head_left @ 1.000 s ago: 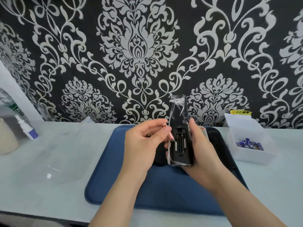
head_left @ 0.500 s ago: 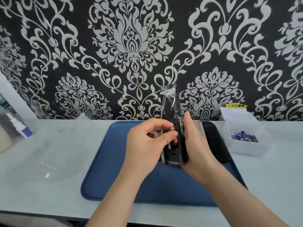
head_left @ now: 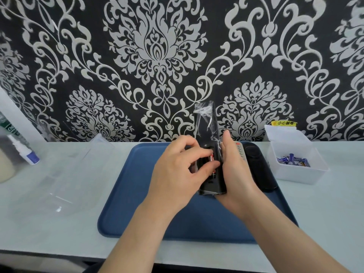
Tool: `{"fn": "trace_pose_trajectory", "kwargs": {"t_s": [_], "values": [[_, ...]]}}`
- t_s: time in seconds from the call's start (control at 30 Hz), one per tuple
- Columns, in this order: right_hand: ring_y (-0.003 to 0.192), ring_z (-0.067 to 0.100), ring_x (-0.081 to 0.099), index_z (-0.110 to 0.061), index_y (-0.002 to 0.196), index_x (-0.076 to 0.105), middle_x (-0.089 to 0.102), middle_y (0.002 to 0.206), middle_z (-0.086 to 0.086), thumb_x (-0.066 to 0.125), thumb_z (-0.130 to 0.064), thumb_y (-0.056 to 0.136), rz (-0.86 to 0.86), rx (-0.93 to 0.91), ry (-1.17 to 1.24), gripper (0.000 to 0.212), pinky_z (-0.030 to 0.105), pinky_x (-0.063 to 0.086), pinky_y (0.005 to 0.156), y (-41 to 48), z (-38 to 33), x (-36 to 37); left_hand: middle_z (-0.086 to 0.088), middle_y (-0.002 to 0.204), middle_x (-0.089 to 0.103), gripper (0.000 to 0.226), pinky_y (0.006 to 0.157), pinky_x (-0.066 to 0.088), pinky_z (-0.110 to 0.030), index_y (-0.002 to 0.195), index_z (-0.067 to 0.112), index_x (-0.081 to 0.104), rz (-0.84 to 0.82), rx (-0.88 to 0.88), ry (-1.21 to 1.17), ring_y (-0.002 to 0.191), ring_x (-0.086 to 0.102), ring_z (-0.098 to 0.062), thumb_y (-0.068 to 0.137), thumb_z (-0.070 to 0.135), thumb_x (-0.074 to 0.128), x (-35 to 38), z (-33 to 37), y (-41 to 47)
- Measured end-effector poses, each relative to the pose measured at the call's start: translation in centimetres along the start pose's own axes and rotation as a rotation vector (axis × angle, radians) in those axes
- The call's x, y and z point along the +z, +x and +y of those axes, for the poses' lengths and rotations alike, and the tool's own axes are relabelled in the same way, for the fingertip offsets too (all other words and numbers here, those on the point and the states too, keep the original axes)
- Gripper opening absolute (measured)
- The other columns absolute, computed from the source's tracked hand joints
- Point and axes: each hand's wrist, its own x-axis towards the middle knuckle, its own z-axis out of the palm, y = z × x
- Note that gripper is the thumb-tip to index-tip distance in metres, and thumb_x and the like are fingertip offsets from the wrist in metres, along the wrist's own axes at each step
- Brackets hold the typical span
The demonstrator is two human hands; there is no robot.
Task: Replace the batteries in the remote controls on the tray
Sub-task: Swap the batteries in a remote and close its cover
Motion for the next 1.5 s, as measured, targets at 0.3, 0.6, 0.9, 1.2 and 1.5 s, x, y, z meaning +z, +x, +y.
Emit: {"fn": "trace_pose_trajectory", "kwargs": {"t_s": [0.3,0.6,0.9,1.2,1.5], "values": [[0.082,0.017,0.073,-0.019,0.095,0.075,0.077,0.093,0.005,0.040,-0.056,0.098,0.025,-0.004,0.109,0.051,0.031,0.060,0.066,-0.5,-0.6,0.0,0.019,0.108,0.056,0.034,0.046,0.048,-0.030,0.114,0.041,0.067,-0.090,0.094,0.311,0.091,0.046,-0.011,0.089,0.040,0.044,-0.2,0.4,-0.6],[0.080,0.023,0.068,-0.002,0.105,0.065,0.069,0.091,0.014,0.047,-0.016,0.095,-0.098,0.054,0.145,0.025,0.034,0.055,0.070,-0.4,-1.1,-0.2,0.022,0.121,0.051,0.036,0.091,0.031,-0.007,0.116,0.042,0.065,-0.129,-0.144,-0.110,0.109,0.040,-0.004,0.088,0.032,0.044,0.1,0.0,-0.9],[0.094,0.032,0.071,0.002,0.109,0.057,0.069,0.104,0.025,0.034,0.016,0.090,-0.191,0.046,0.148,0.033,0.050,0.059,0.080,-0.2,-1.2,-0.3,-0.016,0.118,0.054,0.067,0.067,0.041,-0.025,0.116,0.013,0.056,0.277,-1.023,-1.412,0.078,0.049,-0.016,0.073,-0.024,0.021,-1.1,-0.9,0.9],[0.090,0.028,0.072,0.007,0.119,0.056,0.070,0.105,0.023,0.042,0.001,0.090,-0.150,0.060,0.240,0.033,0.046,0.059,0.076,0.3,-1.5,-0.6,-0.015,0.089,0.073,0.020,0.073,0.059,-0.026,0.107,0.001,0.059,0.269,-0.915,-1.410,0.089,0.072,-0.022,0.091,-0.007,0.050,-1.2,-0.2,1.1],[0.089,0.025,0.067,-0.003,0.117,0.064,0.071,0.099,0.014,0.048,0.002,0.089,-0.188,0.057,0.169,0.033,0.040,0.058,0.073,0.1,-0.8,-0.3,-0.006,0.091,0.075,0.012,0.064,0.050,-0.022,0.081,0.016,0.072,0.189,-0.644,-1.086,0.072,0.056,-0.019,0.070,0.021,0.069,-1.1,1.6,0.6]]}}
